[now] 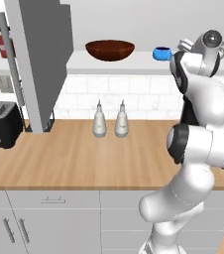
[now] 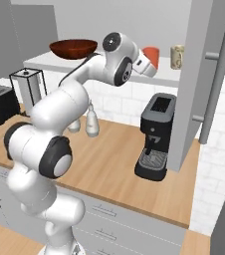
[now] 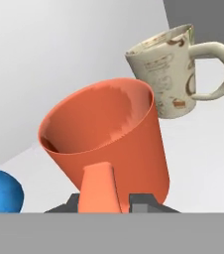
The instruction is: Gather all objects into one cabinet and sort the glasses and bowls to opposite sides.
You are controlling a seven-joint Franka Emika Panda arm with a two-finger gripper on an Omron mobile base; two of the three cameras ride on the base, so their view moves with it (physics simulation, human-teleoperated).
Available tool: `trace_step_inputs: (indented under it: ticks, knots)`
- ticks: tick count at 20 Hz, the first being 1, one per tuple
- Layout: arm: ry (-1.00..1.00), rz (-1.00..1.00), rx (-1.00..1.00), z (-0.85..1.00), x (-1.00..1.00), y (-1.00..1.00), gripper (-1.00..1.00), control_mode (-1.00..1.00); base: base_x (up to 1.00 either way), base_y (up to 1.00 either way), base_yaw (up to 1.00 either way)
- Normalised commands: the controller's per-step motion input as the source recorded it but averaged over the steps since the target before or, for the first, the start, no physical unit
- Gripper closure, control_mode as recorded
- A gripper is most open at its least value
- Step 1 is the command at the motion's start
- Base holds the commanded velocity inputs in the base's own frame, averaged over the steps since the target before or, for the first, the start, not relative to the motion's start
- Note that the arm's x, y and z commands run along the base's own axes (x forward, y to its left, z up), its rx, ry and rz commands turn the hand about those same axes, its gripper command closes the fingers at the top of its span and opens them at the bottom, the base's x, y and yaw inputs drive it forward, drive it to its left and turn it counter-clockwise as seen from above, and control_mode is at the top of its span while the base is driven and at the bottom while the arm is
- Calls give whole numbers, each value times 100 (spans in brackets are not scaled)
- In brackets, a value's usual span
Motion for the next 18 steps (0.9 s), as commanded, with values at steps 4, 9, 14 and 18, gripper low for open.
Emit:
trace_step_inputs:
  ticks: [4,9,14,18]
  knots:
    - [0,0,0,-9,49,-21,100,-100,0,0,0]
    - [0,0,0,-18,44,-14,100,-100,0,0,0]
    - [2,0,0,-26,37,-9,100,-100,0,0,0]
    - [3,0,1,-21,23,-1,100,-100,0,0,0]
